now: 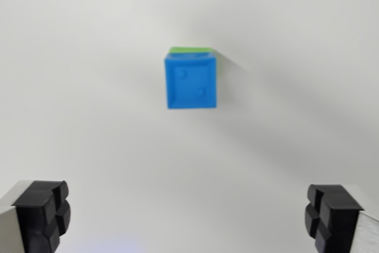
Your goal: Stack cube
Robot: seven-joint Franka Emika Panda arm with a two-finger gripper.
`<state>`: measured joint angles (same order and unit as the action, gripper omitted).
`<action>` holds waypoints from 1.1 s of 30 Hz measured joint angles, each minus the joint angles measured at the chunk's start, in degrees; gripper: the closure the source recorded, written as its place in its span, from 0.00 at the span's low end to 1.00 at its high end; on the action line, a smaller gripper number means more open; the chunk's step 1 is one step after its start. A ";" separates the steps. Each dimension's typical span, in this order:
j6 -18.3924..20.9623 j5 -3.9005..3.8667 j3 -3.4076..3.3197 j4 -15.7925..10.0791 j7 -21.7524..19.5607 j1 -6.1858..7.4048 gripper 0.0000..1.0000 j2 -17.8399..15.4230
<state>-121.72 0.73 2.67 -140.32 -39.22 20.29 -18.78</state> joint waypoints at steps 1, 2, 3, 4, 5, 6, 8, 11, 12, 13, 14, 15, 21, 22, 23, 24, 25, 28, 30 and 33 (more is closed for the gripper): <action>0.54 0.00 0.00 0.33 0.00 0.00 0.00 -0.21; 1.07 0.00 -0.01 0.67 0.01 0.00 0.00 -0.41; 1.59 0.00 -0.01 0.99 0.01 0.00 0.00 -0.62; 2.10 0.01 -0.02 1.30 0.01 0.00 0.00 -0.80; 2.58 0.01 -0.02 1.61 0.02 0.00 0.00 -0.98; 2.79 0.01 -0.02 1.76 0.02 0.00 0.00 -1.06; 3.70 0.01 -0.03 2.40 0.03 0.00 0.00 -1.34; 4.80 0.01 -0.04 3.13 0.04 0.00 0.00 -1.64; 5.12 0.01 -0.05 3.37 0.04 0.00 0.00 -1.74; 5.27 0.01 -0.05 3.49 0.04 0.00 0.00 -1.78; 5.58 0.01 -0.05 3.72 0.04 0.00 0.00 -1.86; 5.86 0.01 -0.05 3.93 0.04 0.00 0.00 -1.93; 6.98 0.01 -0.06 4.72 0.05 0.00 0.00 -2.25; 7.07 0.01 -0.06 4.80 0.05 0.00 0.00 -2.26; 7.13 0.01 -0.07 4.86 0.05 0.00 0.00 -2.26; 7.17 0.01 -0.07 4.91 0.05 0.00 0.00 -2.26; 7.17 0.01 -0.07 4.92 0.05 0.00 0.00 -2.26; 7.17 0.01 -0.07 4.92 0.05 0.00 0.00 -2.22; 7.17 0.01 -0.07 4.92 0.05 0.00 0.00 -2.19; 7.17 0.01 -0.07 4.92 0.05 0.00 0.00 -2.16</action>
<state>-114.56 0.74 2.60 -135.41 -39.17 20.29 -20.94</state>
